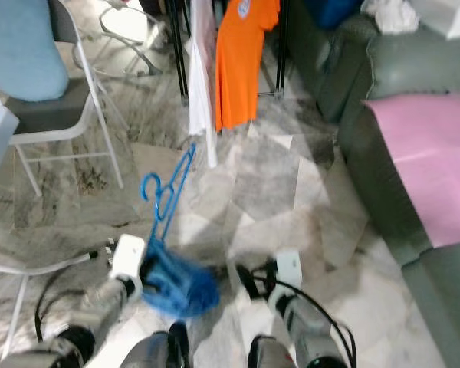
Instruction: Hang hanger
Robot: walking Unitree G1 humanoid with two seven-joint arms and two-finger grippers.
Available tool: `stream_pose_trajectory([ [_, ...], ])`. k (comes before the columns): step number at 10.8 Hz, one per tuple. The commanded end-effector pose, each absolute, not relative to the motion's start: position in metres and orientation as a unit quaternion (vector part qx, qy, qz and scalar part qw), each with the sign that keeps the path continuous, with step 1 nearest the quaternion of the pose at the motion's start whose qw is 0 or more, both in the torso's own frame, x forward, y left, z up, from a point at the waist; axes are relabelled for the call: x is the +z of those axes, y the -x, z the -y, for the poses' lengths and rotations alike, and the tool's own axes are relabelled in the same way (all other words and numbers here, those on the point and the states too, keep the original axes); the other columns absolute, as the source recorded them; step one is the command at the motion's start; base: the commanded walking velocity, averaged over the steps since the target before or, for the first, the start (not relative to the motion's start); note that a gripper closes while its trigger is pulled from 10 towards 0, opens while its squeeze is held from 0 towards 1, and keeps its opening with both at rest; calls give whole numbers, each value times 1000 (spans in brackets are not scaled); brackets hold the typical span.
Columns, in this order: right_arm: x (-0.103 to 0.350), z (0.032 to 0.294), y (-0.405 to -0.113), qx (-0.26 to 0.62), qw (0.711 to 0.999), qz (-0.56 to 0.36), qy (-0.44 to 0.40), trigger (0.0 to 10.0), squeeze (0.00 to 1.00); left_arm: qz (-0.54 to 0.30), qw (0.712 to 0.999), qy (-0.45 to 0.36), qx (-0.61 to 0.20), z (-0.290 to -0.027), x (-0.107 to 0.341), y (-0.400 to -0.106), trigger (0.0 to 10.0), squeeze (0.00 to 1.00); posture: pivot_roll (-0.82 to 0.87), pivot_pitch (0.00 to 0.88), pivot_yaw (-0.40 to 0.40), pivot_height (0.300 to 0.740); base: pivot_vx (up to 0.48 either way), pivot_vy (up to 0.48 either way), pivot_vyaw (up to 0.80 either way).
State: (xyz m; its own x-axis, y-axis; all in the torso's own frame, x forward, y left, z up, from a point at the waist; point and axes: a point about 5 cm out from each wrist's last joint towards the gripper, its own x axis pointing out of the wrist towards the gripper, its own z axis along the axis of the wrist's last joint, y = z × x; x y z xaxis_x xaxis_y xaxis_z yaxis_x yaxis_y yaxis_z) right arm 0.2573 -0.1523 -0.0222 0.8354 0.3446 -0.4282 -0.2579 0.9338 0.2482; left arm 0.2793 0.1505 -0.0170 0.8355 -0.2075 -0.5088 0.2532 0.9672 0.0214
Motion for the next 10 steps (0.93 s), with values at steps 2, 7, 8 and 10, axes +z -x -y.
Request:
stream_pose_trajectory([
  [2, -39, 148, -245, 112, 951, -284, -41, 10000, 0, -300, 945, -61, -117, -152, -34, -261, 1922, 0, -108, 97, 21, 740, 0, 0, 0],
  [7, -61, 191, -216, -41, 936, -348, -2, 10000, 0, -375, 917, -65, -118, -154, -55, -235, 10000, 0, -122, 92, 49, 740, 0, 0, 0],
  [8, -62, 189, -215, -45, 935, -351, -23, 10000, 0, -380, 916, -66, -110, -157, -56, -234, 10000, 0, -104, 90, 34, 740, 0, 0, 0],
  [10, -71, 173, -204, 43, 920, -385, 55, 10000, 0, -401, 914, -34, -50, -170, -61, -227, 10000, 0, -121, 110, 31, 740, 0, 0, 0],
])
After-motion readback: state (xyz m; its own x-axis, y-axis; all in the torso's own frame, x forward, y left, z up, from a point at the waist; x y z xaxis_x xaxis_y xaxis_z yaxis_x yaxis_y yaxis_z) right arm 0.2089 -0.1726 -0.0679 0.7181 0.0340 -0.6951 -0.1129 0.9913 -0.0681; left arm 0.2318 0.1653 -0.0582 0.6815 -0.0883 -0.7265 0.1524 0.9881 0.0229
